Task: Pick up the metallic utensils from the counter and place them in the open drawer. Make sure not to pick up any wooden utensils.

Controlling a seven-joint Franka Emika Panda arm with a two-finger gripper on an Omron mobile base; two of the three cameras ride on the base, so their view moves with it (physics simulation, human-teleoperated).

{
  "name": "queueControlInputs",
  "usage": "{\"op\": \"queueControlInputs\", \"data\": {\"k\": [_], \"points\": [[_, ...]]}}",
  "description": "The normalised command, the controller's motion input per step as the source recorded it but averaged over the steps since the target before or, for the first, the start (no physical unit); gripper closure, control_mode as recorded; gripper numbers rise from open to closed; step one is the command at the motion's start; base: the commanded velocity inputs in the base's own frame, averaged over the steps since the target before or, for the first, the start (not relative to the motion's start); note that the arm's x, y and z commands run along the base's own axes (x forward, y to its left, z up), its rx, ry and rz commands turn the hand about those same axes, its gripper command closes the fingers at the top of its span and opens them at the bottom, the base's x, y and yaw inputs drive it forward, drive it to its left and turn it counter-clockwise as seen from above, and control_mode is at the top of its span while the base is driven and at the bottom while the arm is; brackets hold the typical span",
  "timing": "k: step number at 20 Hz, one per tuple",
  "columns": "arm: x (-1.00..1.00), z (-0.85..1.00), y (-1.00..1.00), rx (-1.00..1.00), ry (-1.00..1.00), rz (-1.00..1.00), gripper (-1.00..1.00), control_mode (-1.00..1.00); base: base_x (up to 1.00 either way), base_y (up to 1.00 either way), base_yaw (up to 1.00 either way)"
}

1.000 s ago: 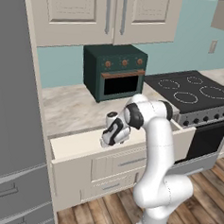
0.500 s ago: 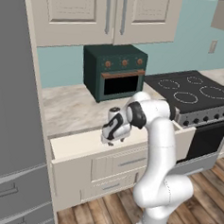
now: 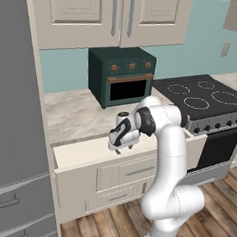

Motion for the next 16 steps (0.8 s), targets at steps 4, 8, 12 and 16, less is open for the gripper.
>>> {"op": "queueControlInputs", "data": {"k": [4, 8, 12, 16], "points": [[-0.02, 0.14, -0.02, 0.04, -0.01, 0.0, -1.0, -1.0, 0.0, 0.0, 0.0], [-0.2, 0.27, 0.0, 0.05, -0.04, 0.01, -1.0, -1.0, 0.0, 0.0, 0.0], [-0.29, 0.29, -0.03, 0.08, -0.11, 0.01, -1.0, -1.0, 0.0, 0.0, 0.0], [-0.24, 0.4, -0.09, 0.07, -0.11, 0.01, -1.0, -1.0, 0.0, 0.0, 0.0]]}}
